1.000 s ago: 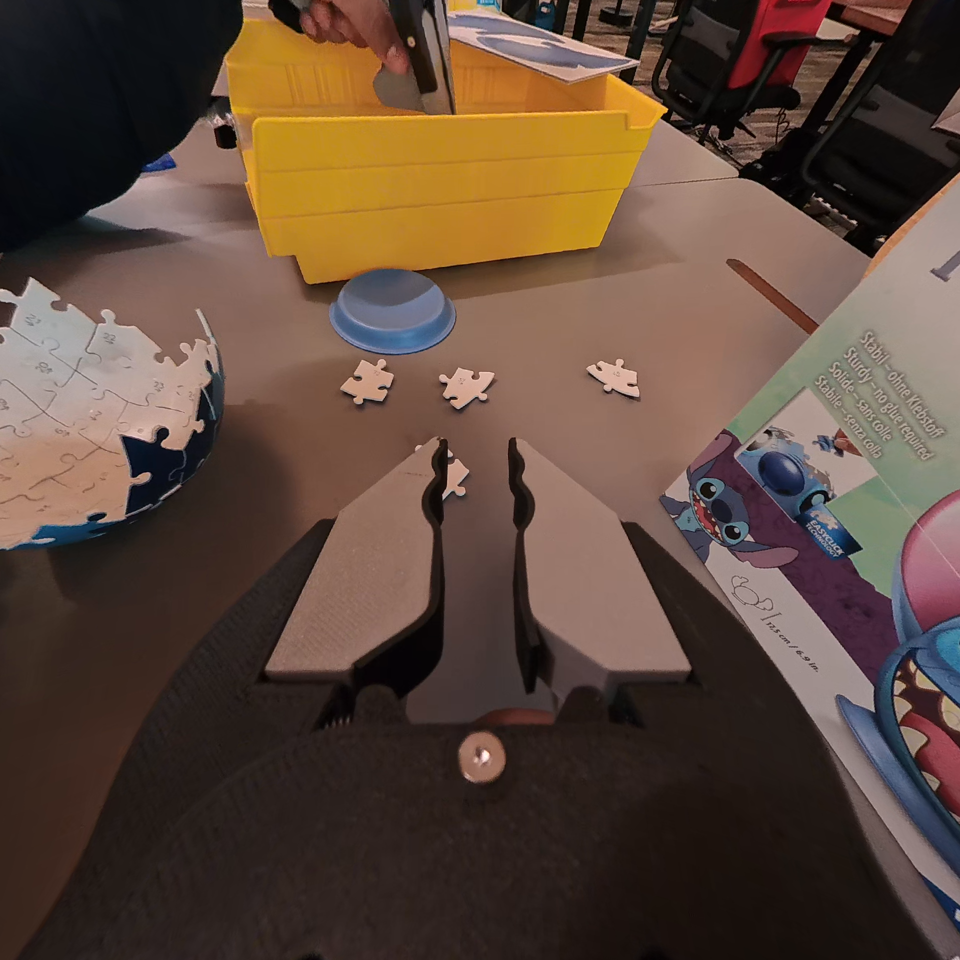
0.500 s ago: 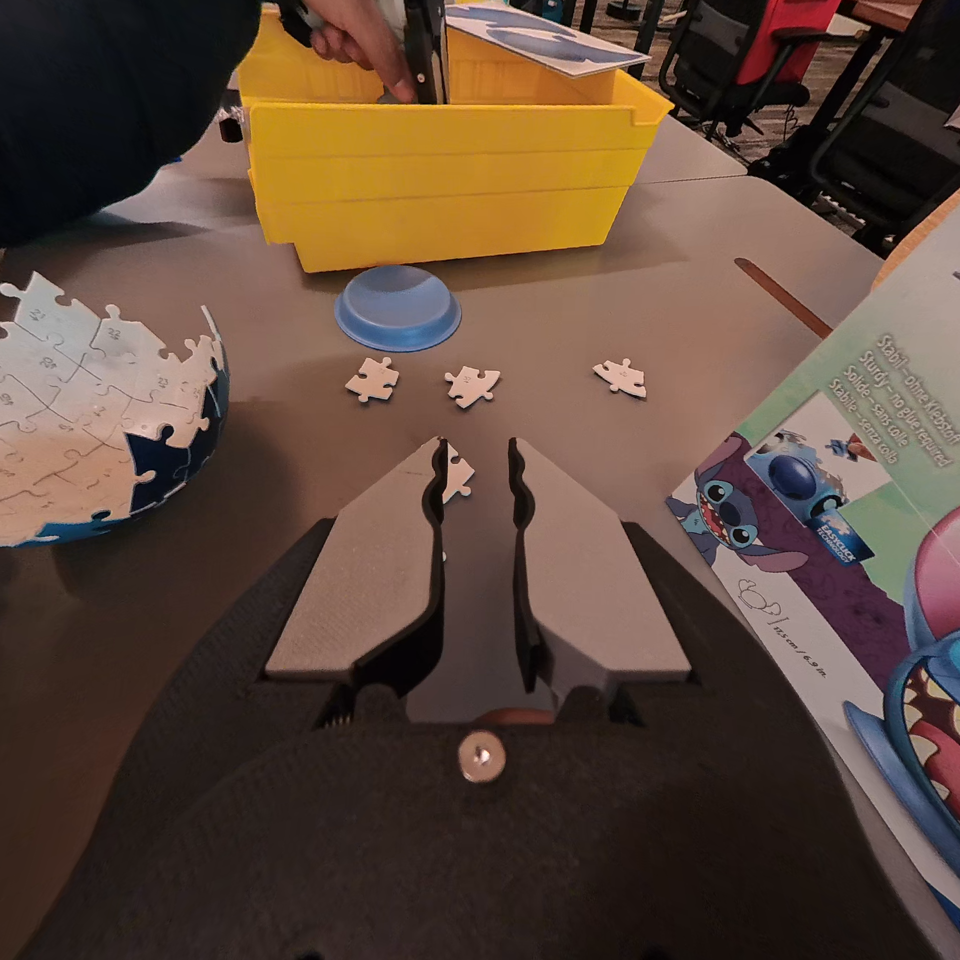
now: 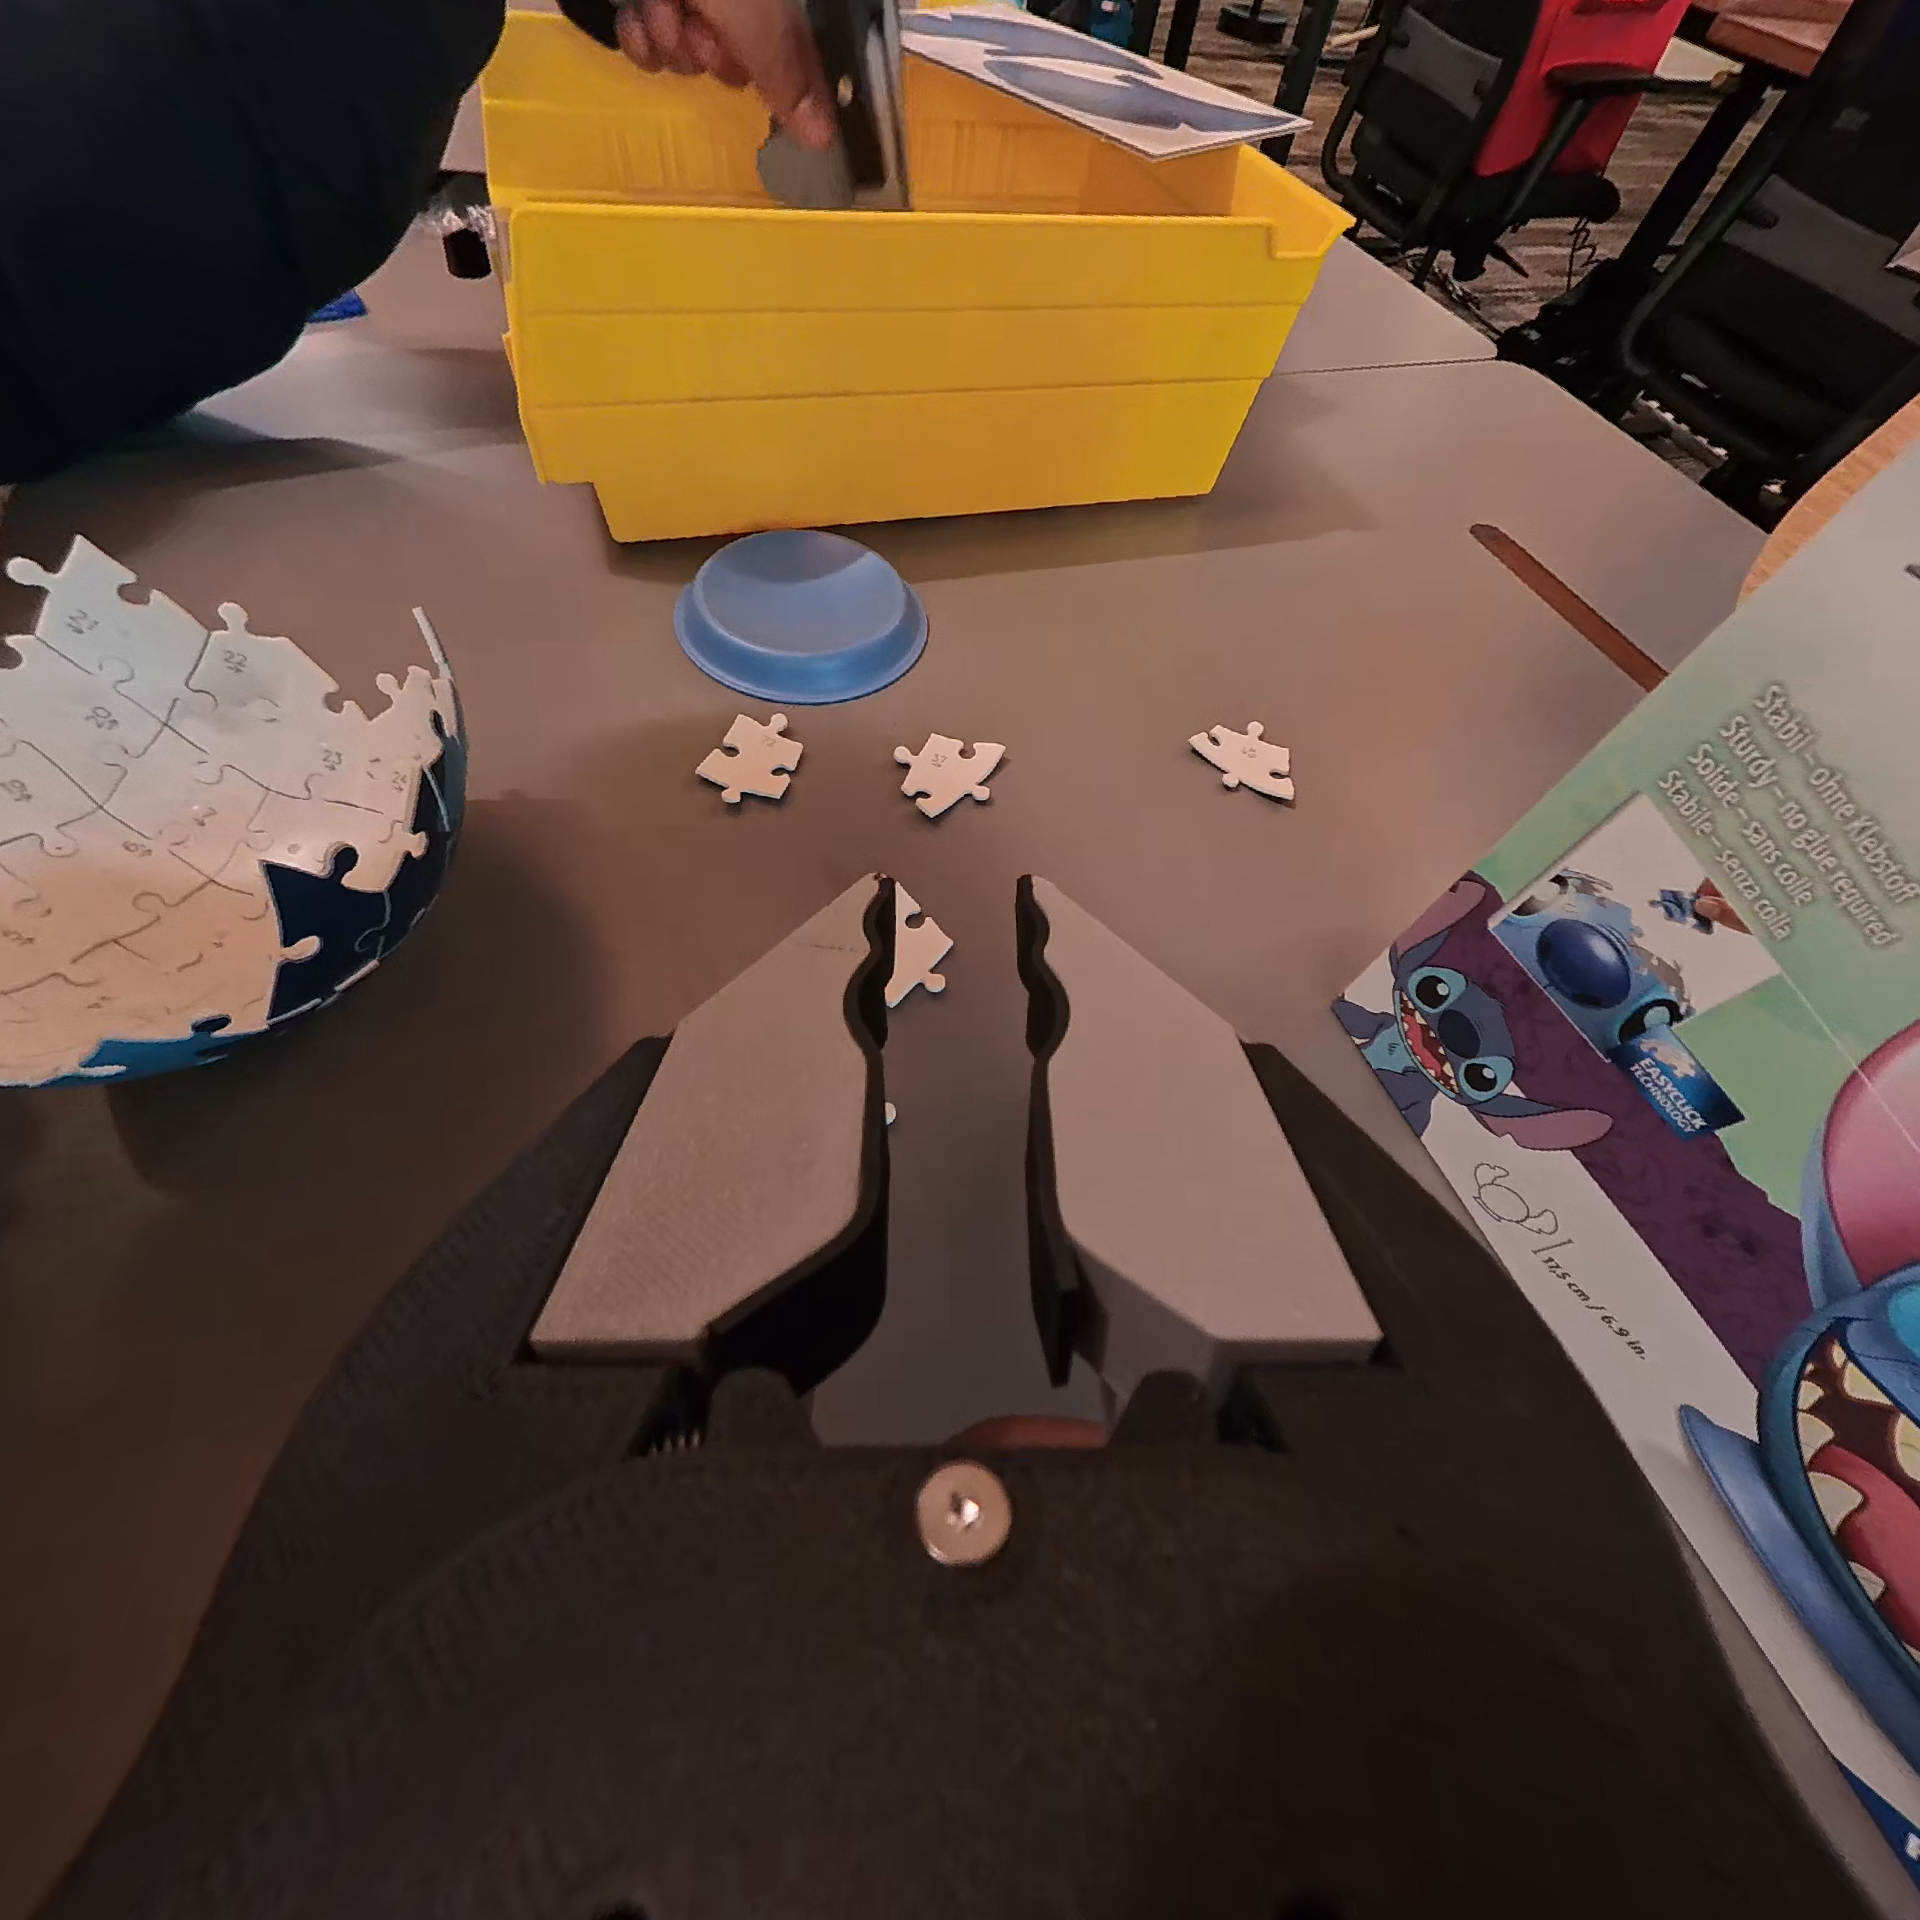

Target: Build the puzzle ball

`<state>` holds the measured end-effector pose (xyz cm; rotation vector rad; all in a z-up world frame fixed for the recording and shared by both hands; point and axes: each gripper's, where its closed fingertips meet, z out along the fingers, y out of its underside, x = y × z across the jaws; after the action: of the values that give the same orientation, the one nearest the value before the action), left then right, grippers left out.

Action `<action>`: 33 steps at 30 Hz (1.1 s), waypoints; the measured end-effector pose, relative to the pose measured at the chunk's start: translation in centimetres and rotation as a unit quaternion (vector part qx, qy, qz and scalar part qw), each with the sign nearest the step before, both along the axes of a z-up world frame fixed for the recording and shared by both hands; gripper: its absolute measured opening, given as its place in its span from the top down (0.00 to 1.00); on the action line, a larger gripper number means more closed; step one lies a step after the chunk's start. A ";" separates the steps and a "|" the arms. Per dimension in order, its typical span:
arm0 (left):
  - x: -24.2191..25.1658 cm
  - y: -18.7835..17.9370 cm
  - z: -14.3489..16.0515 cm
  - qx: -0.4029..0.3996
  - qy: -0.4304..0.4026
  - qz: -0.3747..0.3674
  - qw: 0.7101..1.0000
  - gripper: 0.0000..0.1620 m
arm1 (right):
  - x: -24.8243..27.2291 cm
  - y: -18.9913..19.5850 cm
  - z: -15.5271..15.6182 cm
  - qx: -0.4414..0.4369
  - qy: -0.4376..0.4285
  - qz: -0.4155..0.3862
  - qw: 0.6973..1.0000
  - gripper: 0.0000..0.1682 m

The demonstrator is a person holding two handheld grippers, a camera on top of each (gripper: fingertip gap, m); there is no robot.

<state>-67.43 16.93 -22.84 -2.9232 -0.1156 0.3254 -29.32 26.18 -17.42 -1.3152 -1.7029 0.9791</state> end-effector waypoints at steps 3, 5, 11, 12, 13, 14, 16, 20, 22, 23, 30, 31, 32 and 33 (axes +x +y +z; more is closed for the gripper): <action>-0.9 -1.0 -1.9 -0.050 0.014 0.018 0.999 1.00 | 0.0 -0.1 0.1 -0.001 0.003 0.001 1.000 0.88; -1.0 0.0 -1.8 -0.024 0.006 0.027 0.999 1.00 | 0.0 -0.1 0.1 0.000 0.002 0.002 1.000 0.89; 2.4 2.1 -1.1 0.032 -0.072 -0.031 0.996 1.00 | 0.0 -0.2 0.1 0.000 0.001 0.005 1.000 0.89; 2.0 2.1 -0.8 0.033 -0.058 -0.024 0.997 1.00 | 0.0 -0.2 0.0 0.001 0.000 0.005 1.000 0.89; 1.6 2.1 -0.6 0.035 -0.051 -0.019 0.998 1.00 | 0.1 -0.2 0.1 0.002 0.000 0.005 1.000 0.89; 1.4 2.0 -0.5 0.038 -0.049 -0.018 0.998 1.00 | 0.1 -0.2 0.1 0.003 0.001 0.004 1.000 0.89; 1.2 2.0 0.2 0.051 -0.045 -0.014 0.998 1.00 | 0.1 -0.2 0.2 0.002 0.003 0.004 1.000 0.89; 1.1 1.7 0.8 0.051 -0.031 -0.011 0.998 1.00 | 0.1 -0.1 0.2 0.001 0.002 0.004 1.000 0.89; 1.2 1.4 0.5 0.039 -0.031 -0.014 0.999 1.00 | 0.0 -0.1 0.1 0.001 0.001 0.004 1.000 0.89; 1.3 1.3 0.2 0.031 -0.031 -0.015 0.999 1.00 | 0.0 -0.1 0.1 0.001 0.001 0.004 1.000 0.89; 2.8 1.3 -0.6 0.019 -0.043 -0.038 0.998 1.00 | 0.1 0.1 0.2 -0.004 0.005 0.001 1.000 0.89; 3.8 1.5 -0.6 0.025 -0.058 -0.053 0.997 1.00 | 0.1 0.1 0.2 -0.005 0.005 0.001 1.000 0.89; 4.9 1.7 -0.6 0.028 -0.074 -0.067 0.995 1.00 | 0.1 0.0 0.2 -0.005 0.005 0.002 1.000 0.89; 5.7 1.8 -0.9 0.026 -0.085 -0.077 0.993 1.00 | 0.1 0.0 0.1 -0.006 0.004 0.002 1.000 0.89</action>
<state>-61.77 18.71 -23.70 -2.8813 0.0751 0.0481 -29.27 26.22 -17.28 -1.3137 -1.6978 0.9963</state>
